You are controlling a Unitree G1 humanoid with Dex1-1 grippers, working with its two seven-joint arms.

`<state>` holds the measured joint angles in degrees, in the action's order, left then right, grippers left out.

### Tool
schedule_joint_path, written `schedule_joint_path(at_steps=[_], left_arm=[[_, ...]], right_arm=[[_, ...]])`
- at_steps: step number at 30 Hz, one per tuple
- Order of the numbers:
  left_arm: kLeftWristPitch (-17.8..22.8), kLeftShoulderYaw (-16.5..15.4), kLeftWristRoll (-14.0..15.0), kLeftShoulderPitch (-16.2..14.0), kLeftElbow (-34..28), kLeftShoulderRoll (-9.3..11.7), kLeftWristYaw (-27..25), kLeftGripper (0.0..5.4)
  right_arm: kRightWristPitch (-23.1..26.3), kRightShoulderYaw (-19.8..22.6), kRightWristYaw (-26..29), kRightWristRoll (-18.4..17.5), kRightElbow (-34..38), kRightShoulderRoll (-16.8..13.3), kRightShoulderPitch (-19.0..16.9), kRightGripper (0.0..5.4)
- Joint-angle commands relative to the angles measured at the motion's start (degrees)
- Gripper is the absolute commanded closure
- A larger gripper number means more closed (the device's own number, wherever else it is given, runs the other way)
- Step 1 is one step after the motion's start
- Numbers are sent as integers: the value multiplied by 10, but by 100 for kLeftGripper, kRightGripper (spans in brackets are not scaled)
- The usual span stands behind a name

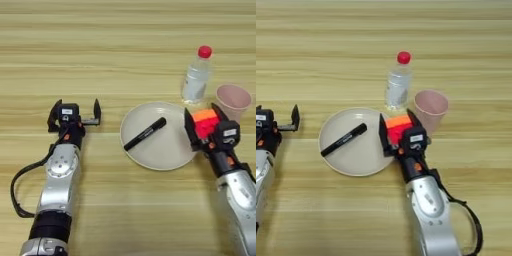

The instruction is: Move the objects on the table

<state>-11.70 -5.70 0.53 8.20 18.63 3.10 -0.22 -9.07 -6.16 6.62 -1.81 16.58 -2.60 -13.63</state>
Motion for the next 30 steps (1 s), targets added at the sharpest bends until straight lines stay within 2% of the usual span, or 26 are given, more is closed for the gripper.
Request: schedule_joint_path(at_steps=[1, 5, 19, 30], left_arm=[[-3, -4, 6, 12, 7, 2, 1, 0], [-4, -7, 7, 15, 10, 2, 0, 0], [-6, -13, 10, 27, 22, 7, -7, 0], [-8, -17, 11, 27, 22, 8, -6, 0]], right_arm=[[15, 3, 1, -3, 24, -4, -6, 204], [20, 10, -4, -2, 30, -3, -8, 204], [11, 90, -26, -34, 55, -2, -52, 204], [9, 133, -38, -36, -3, 0, -31, 204]])
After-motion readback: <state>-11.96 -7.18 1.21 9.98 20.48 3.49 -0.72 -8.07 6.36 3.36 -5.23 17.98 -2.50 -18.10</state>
